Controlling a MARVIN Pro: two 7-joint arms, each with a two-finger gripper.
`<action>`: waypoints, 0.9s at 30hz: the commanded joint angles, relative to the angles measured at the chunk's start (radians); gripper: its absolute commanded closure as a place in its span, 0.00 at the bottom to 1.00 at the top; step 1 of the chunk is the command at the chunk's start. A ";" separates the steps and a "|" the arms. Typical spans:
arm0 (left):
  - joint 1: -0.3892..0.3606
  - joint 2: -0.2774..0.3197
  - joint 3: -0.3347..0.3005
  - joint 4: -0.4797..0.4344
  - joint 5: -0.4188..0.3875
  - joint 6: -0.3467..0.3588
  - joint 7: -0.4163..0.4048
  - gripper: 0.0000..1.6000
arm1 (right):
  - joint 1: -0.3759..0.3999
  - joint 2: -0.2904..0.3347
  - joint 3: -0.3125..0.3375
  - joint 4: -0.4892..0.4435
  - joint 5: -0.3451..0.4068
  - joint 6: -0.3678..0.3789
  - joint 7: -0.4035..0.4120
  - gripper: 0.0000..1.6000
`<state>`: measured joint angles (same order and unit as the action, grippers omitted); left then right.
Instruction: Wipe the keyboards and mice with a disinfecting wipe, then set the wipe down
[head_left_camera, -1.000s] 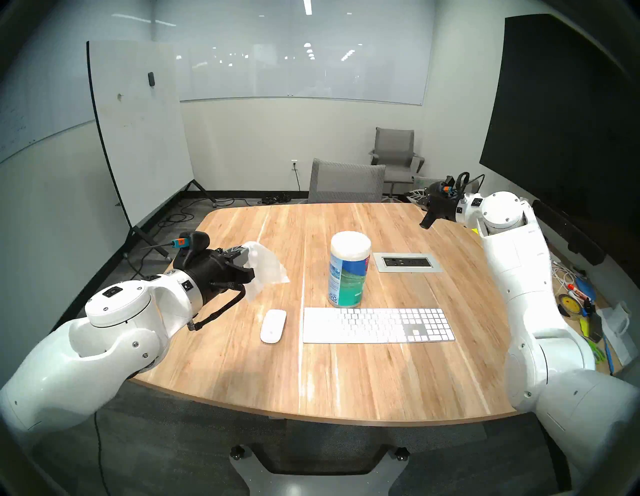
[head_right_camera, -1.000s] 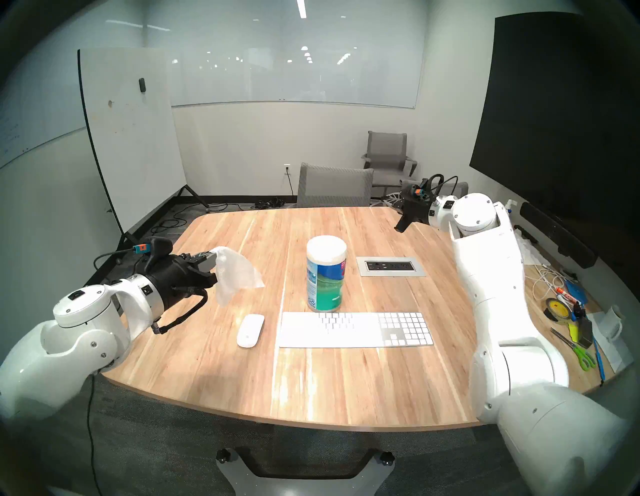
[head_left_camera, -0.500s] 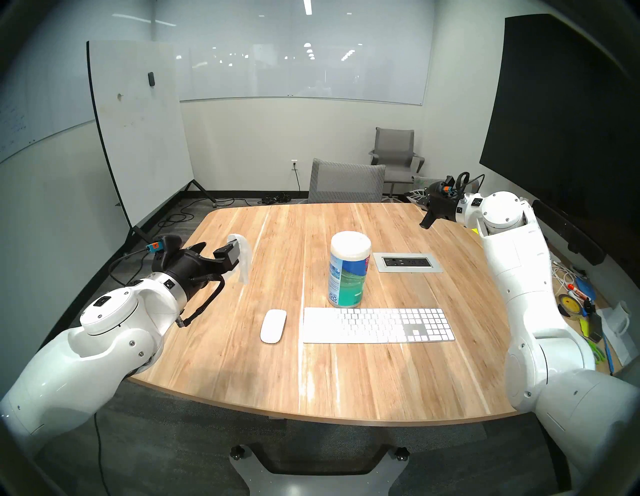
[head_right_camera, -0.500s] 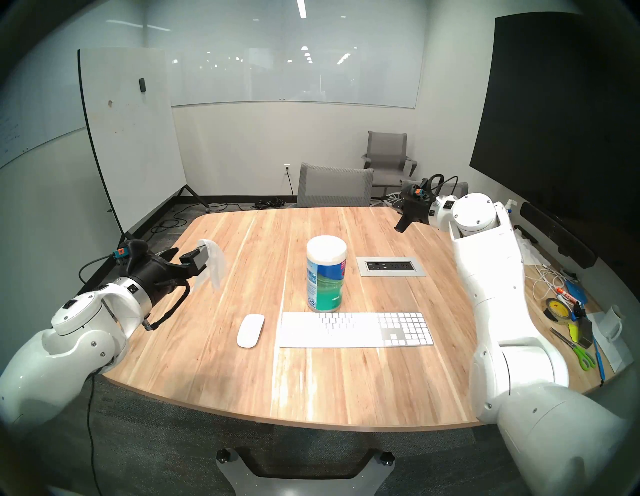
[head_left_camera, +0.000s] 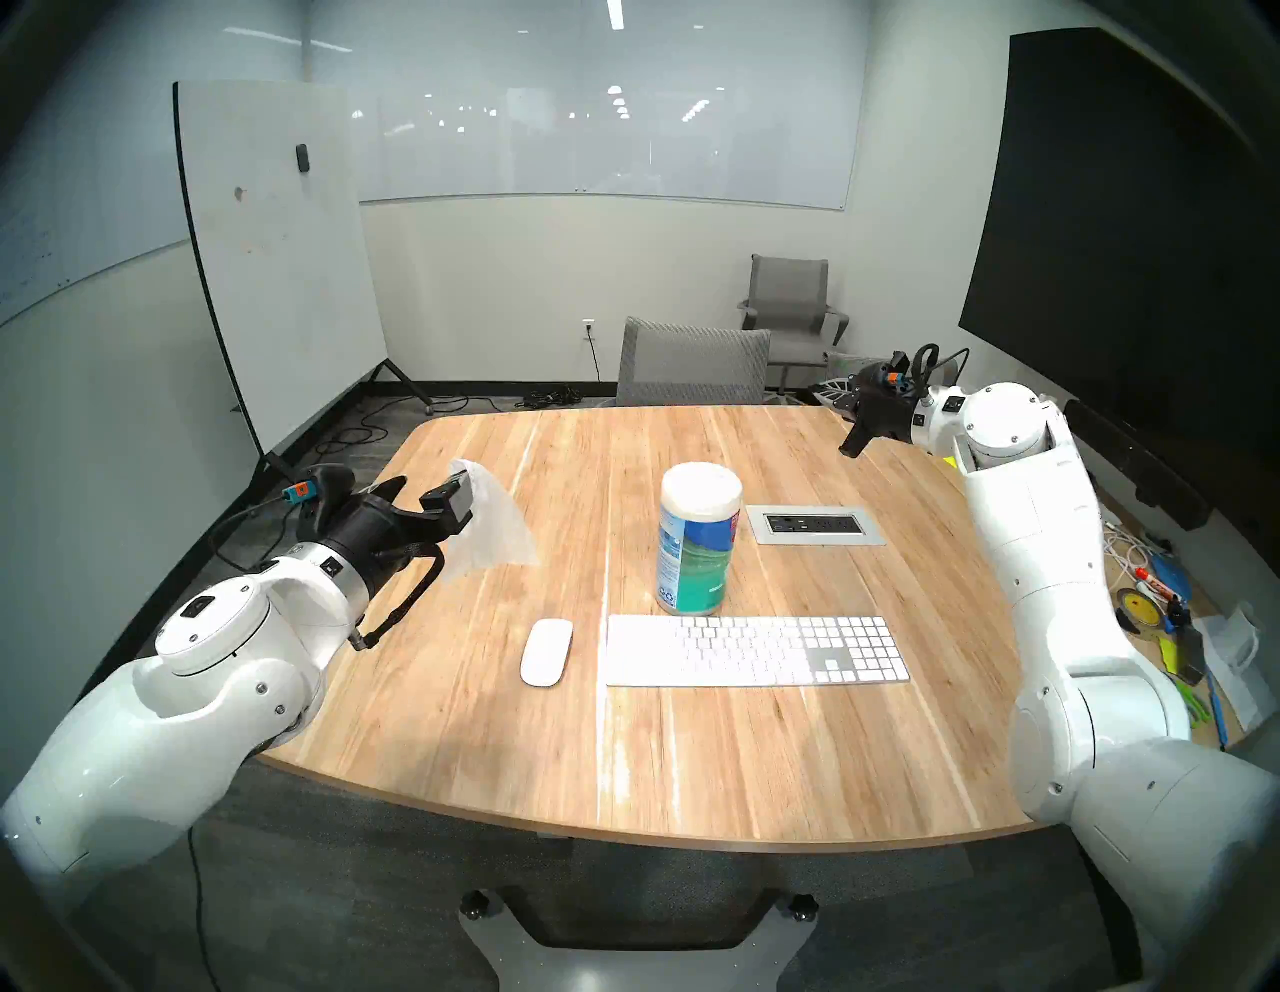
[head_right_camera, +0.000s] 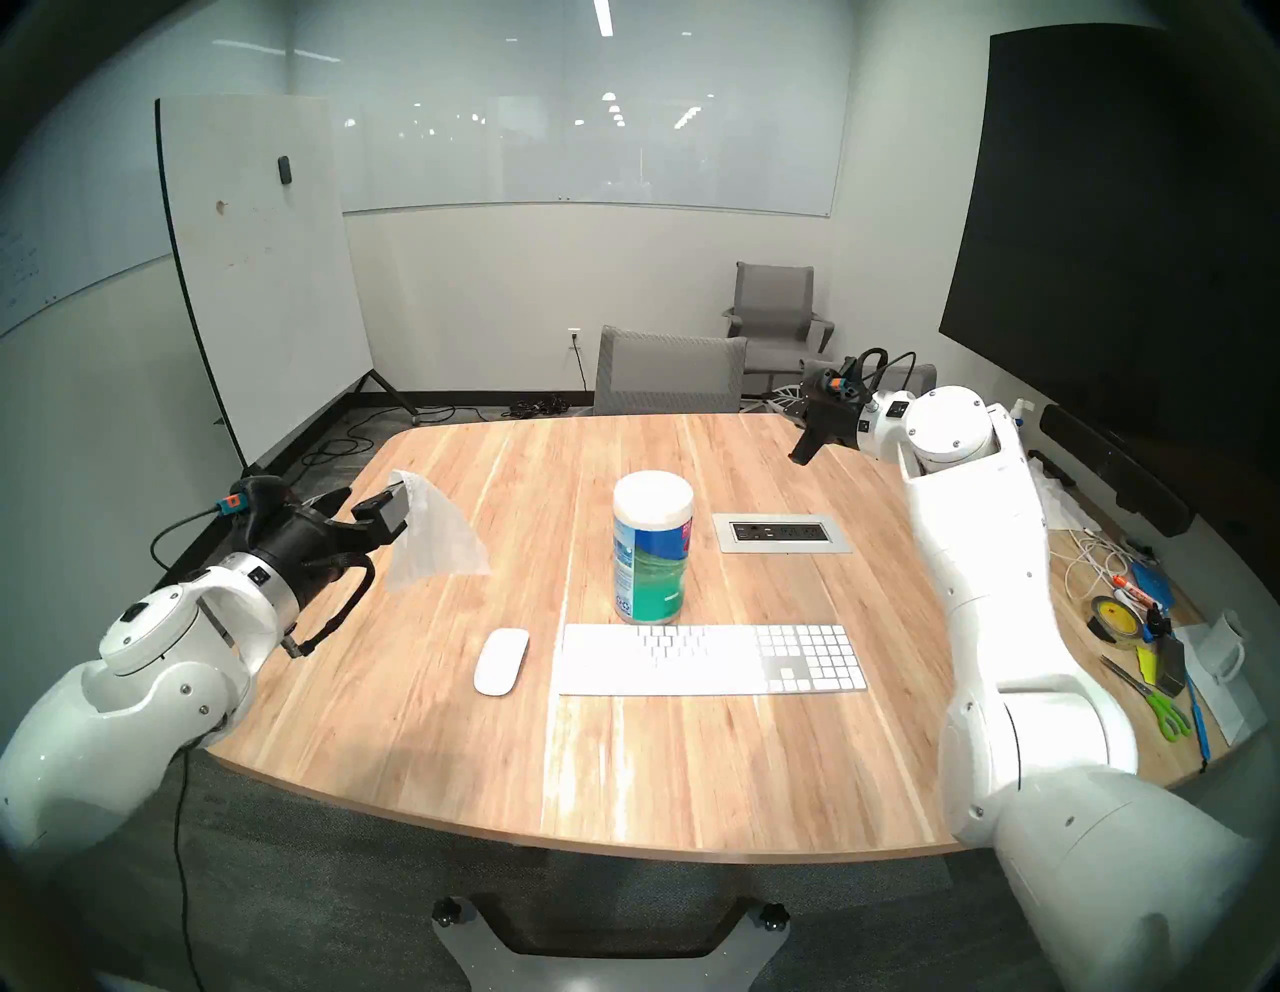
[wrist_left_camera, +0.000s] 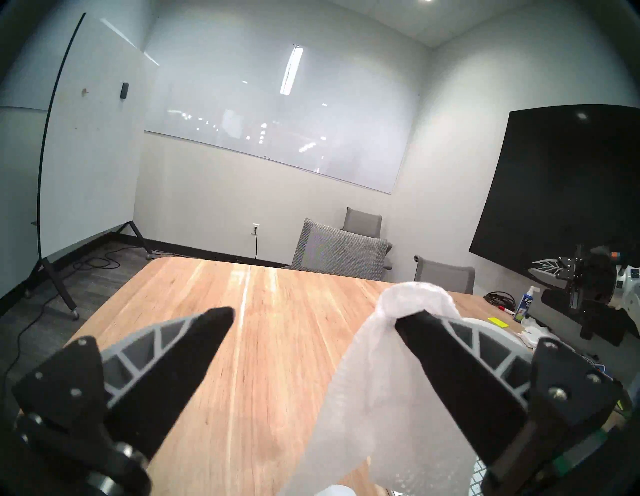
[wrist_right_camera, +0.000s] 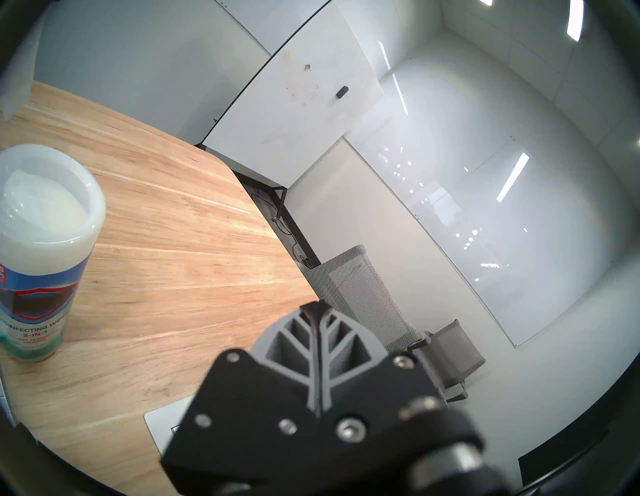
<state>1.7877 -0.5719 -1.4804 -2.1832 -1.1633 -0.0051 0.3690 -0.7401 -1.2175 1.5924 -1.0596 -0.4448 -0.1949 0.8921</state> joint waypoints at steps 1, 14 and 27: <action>-0.005 0.001 -0.019 -0.014 0.001 -0.012 -0.002 0.00 | 0.027 -0.002 0.002 -0.019 0.003 0.002 -0.001 1.00; -0.004 -0.004 -0.022 -0.013 0.004 -0.009 -0.005 0.00 | 0.026 -0.002 0.002 -0.019 0.003 0.002 -0.001 1.00; -0.004 -0.008 -0.024 -0.013 0.006 -0.006 -0.007 0.00 | 0.026 -0.002 0.002 -0.019 0.003 0.002 -0.001 1.00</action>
<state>1.7874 -0.5826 -1.4875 -2.1832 -1.1556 -0.0058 0.3605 -0.7401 -1.2175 1.5924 -1.0596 -0.4448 -0.1947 0.8922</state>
